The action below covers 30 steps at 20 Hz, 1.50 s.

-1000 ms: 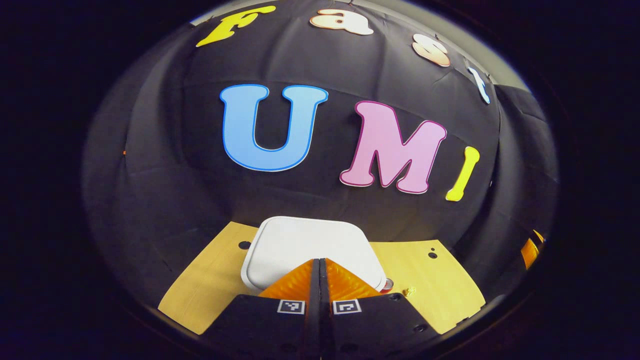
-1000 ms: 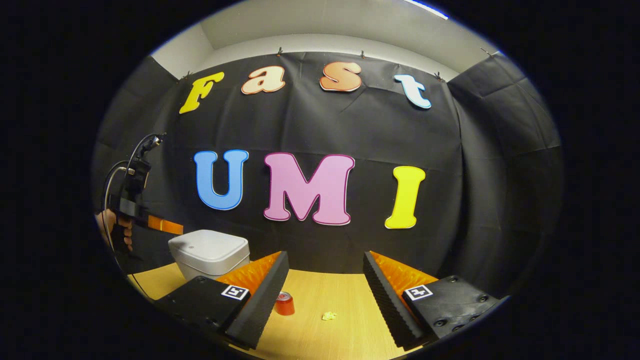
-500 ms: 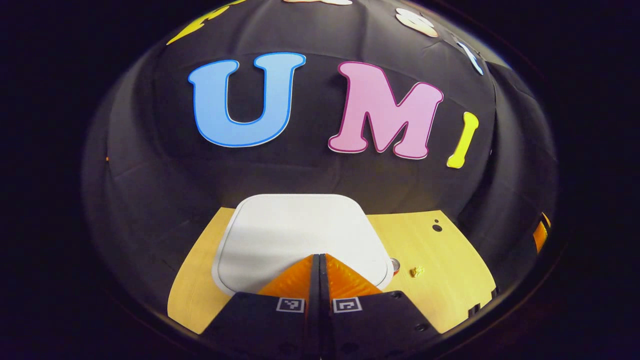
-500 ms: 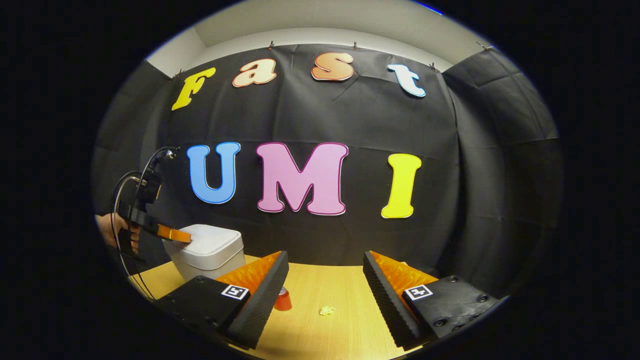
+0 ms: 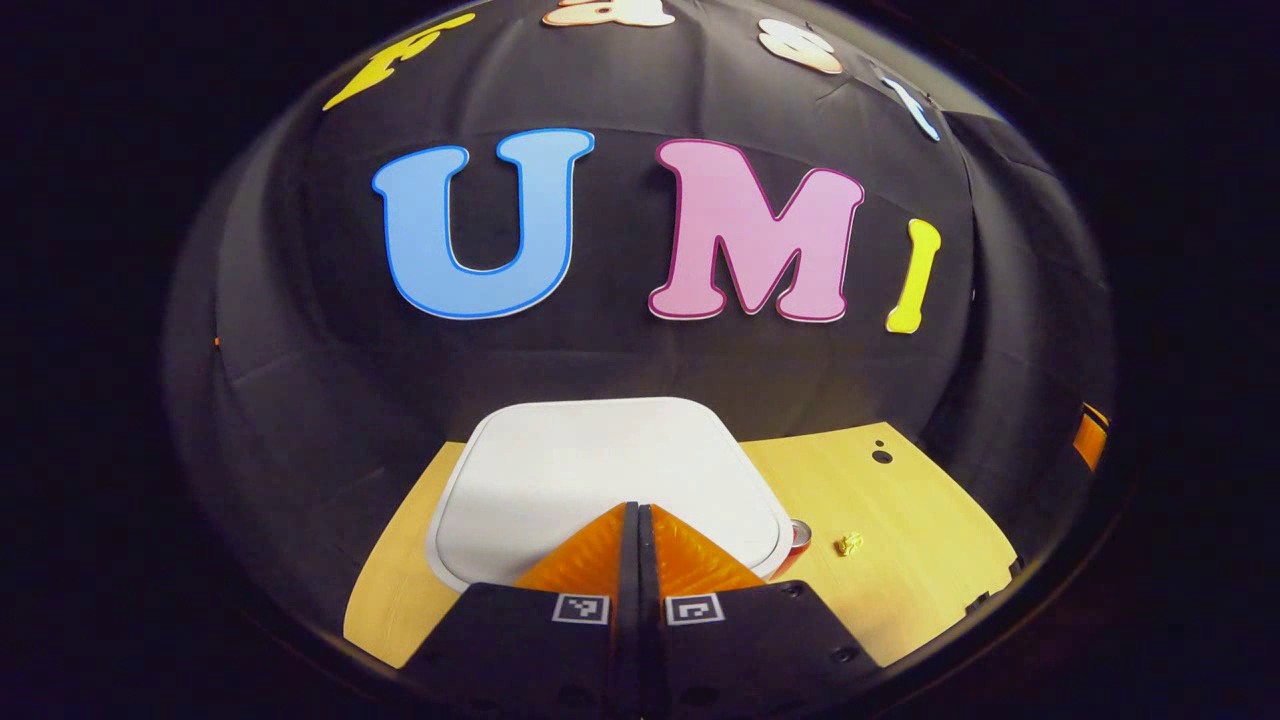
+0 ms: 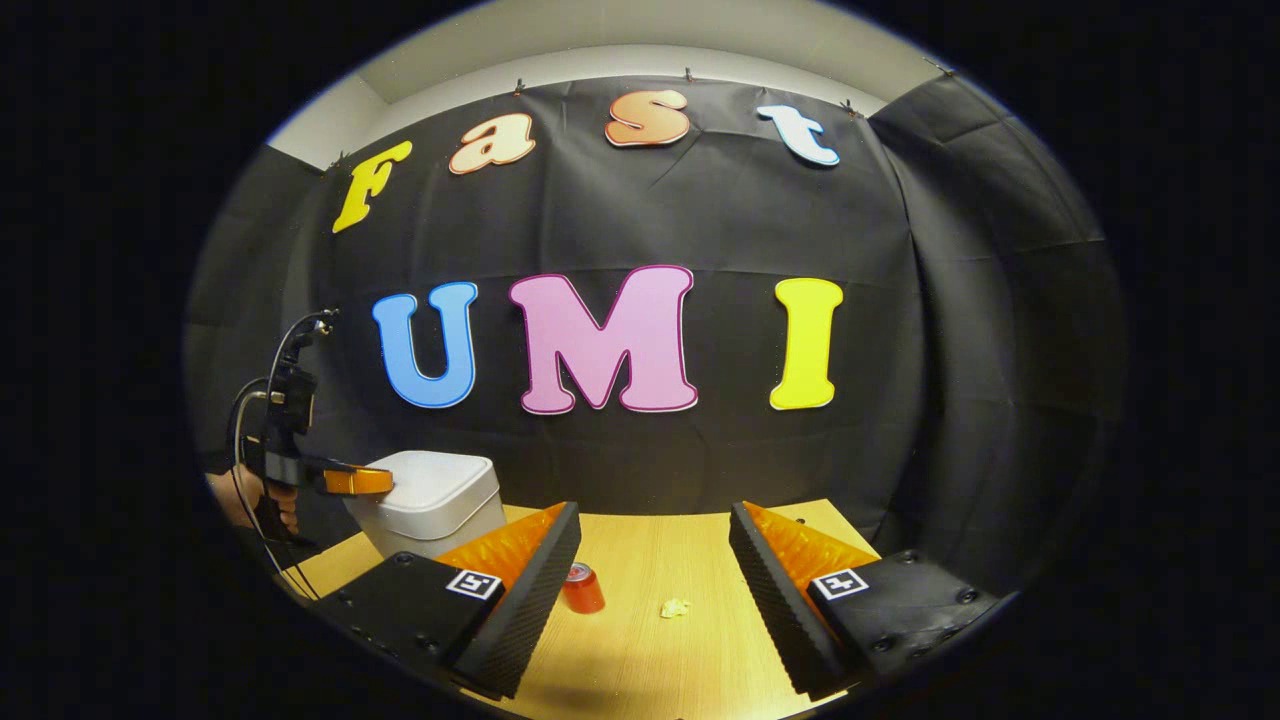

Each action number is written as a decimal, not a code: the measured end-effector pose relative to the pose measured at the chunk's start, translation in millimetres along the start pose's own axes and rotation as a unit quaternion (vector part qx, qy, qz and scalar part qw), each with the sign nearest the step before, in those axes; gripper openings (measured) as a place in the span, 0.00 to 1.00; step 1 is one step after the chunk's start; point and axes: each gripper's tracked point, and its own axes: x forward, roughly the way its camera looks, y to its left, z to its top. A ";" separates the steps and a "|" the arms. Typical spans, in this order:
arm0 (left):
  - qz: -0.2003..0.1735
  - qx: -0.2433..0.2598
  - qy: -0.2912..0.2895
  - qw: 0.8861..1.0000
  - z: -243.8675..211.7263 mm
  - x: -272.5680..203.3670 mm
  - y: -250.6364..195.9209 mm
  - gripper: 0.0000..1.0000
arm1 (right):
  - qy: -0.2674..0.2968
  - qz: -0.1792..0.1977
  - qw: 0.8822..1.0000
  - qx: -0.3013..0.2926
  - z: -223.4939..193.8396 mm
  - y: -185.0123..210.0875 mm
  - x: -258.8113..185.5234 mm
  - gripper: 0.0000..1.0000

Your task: Press the lid of the desktop garbage bin to open it, pick up the crumpled paper on the desktop and throw it into the bin, then pick up the pop can on the desktop and drop it into the bin, and finally close the garbage bin lid.

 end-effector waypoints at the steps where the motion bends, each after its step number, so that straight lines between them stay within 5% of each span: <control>1: 0.005 0.004 -0.002 1.000 3.6 -5.3 0.7 0.06 | -0.005 -0.002 1.000 -0.004 2.8 -2.6 -2.1 0.96; 6: 0.035 -0.001 -0.099 0.994 59.7 -41.0 5.3 0.06 | -0.011 -0.007 1.000 -0.008 12.2 -3.5 -6.4 0.96; 16: 0.026 -0.010 -0.214 0.977 98.5 -143.6 -40.9 0.11 | -0.024 -0.005 1.000 -0.019 20.7 2.6 -20.5 0.96; 18: 0.019 -0.004 -0.221 0.975 96.4 -162.1 -54.6 0.20 | -0.015 -0.004 1.000 -0.024 13.0 3.4 -21.4 0.96; 20: 0.003 0.007 -0.220 0.975 92.3 -175.1 -71.7 0.50 | 0.001 -0.010 0.999 -0.038 0.3 -2.6 -17.0 0.96; 21: -0.003 0.009 -0.220 0.975 90.7 -180.5 -77.2 0.76 | 0.010 -0.013 0.999 -0.043 -5.8 -6.0 -15.2 0.97; 23: -0.021 0.011 -0.228 0.973 84.5 -191.5 -90.8 0.94 | 0.026 -0.013 0.999 -0.046 -17.0 -10.2 -10.1 0.96; 30: -0.029 0.029 -0.207 0.977 50.2 -196.7 -106.1 0.95 | 0.170 0.029 0.984 -0.032 -108.4 -11.3 35.6 0.96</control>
